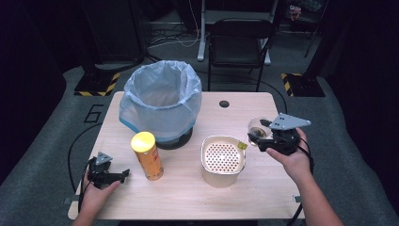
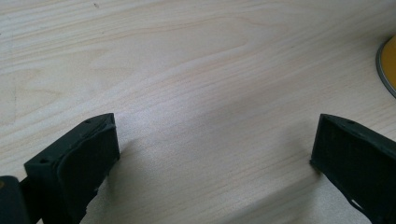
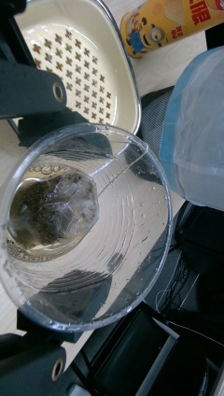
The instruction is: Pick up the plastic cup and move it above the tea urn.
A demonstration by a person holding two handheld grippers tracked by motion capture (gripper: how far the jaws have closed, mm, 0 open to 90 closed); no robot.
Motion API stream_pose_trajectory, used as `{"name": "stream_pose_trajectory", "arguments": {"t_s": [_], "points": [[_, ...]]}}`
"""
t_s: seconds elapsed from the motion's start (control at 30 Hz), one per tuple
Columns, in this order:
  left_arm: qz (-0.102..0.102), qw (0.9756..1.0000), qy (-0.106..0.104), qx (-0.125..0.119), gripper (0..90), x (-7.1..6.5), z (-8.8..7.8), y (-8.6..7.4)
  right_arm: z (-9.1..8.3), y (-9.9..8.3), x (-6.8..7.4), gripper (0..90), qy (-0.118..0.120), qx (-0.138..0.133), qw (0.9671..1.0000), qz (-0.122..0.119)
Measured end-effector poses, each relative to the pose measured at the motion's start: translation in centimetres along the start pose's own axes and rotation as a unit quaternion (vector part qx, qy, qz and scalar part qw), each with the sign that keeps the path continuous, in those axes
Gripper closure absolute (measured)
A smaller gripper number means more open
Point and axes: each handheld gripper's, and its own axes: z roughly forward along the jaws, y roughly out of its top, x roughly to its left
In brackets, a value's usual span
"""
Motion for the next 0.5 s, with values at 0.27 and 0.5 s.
{"name": "stream_pose_trajectory", "arguments": {"t_s": [0.27,0.5], "points": [[-0.001,1.0000,-0.001,0.004,0.6,0.0,0.0,0.0,1.9,0.5,-0.1,33.6,0.002,-0.006,0.9996,-0.029],[-0.002,1.0000,-0.002,0.004,0.6,0.0,0.0,0.0,2.9,1.1,0.2,34.3,0.001,-0.016,0.9976,-0.068]]}}
